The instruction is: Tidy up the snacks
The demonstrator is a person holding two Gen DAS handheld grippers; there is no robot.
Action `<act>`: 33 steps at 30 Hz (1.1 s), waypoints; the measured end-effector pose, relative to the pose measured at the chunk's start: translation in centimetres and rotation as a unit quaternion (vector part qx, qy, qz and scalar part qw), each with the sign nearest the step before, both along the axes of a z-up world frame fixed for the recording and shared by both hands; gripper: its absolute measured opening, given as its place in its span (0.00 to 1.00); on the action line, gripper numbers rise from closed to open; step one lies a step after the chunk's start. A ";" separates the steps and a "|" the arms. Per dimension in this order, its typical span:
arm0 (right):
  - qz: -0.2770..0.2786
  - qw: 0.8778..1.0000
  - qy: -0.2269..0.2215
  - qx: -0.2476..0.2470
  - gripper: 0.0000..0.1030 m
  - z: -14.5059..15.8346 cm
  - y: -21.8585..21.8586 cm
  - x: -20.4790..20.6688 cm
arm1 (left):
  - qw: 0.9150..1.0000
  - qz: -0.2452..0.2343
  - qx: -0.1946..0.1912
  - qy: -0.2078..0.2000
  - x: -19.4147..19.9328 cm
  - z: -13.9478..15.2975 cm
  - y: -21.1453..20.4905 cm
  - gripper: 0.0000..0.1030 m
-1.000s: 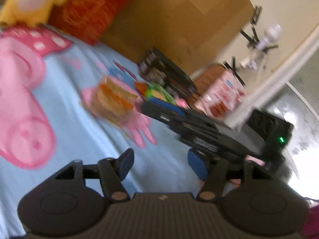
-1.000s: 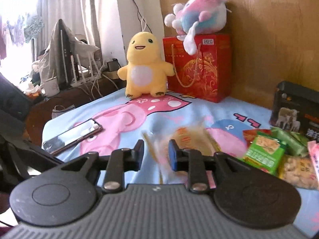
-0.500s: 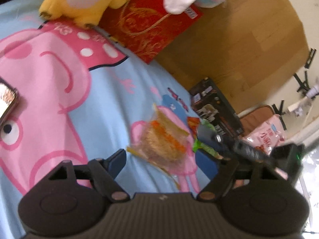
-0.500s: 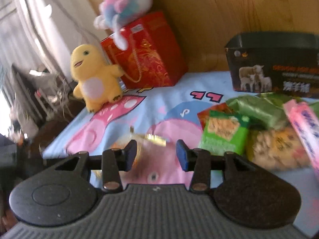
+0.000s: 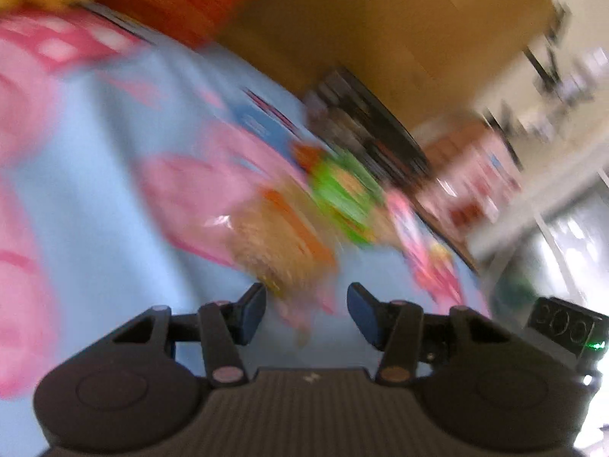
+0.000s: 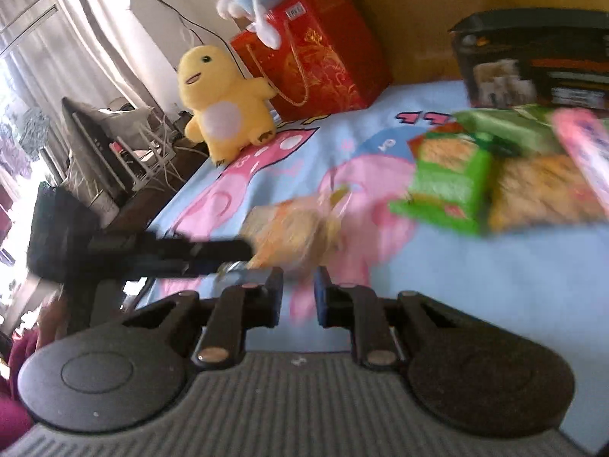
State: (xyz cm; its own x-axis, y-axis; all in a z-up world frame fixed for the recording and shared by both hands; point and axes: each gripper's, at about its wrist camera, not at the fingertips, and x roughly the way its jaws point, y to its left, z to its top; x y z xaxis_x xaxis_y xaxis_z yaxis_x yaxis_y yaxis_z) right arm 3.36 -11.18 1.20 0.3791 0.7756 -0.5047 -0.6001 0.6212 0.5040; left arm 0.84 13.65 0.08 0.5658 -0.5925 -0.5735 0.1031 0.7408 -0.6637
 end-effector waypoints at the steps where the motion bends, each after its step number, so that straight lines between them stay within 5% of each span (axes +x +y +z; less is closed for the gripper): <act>1: -0.007 1.000 -0.011 -0.005 0.22 0.3 -0.6 -0.8 | 1.000 -0.020 0.010 -0.004 0.2 0.0 -1.5 0.46; 5: -0.055 0.994 -0.070 -0.067 0.29 0.8 -2.7 -3.4 | 0.993 -0.068 0.082 -0.042 -0.2 1.8 -5.6 0.51; 9: -0.072 0.989 -0.095 -0.083 0.48 1.0 -4.3 -3.0 | 0.995 -0.044 0.072 -0.046 -1.0 2.7 -4.0 0.57; 15: -0.050 0.996 -0.071 -0.036 0.49 0.6 -3.0 -0.3 | 0.994 0.061 0.066 -0.057 -1.2 4.6 1.4 0.61; 23: 0.002 0.991 -0.103 -0.087 0.61 -0.5 2.9 0.6 | 0.996 0.038 0.075 -0.013 2.8 2.2 1.1 0.56; 26: 0.006 0.986 -0.112 -0.121 0.61 -1.3 4.6 1.8 | 0.996 0.021 0.081 -0.010 3.1 1.3 -0.1 0.44; 28: 0.013 0.984 -0.127 -0.128 0.51 -1.7 5.2 1.9 | 0.996 0.020 0.090 -0.008 2.7 1.8 -0.6 0.43; 33: -0.001 0.981 -0.157 -0.117 0.47 -0.4 3.8 0.6 | 0.998 0.010 0.058 -0.015 2.3 3.7 -1.0 0.43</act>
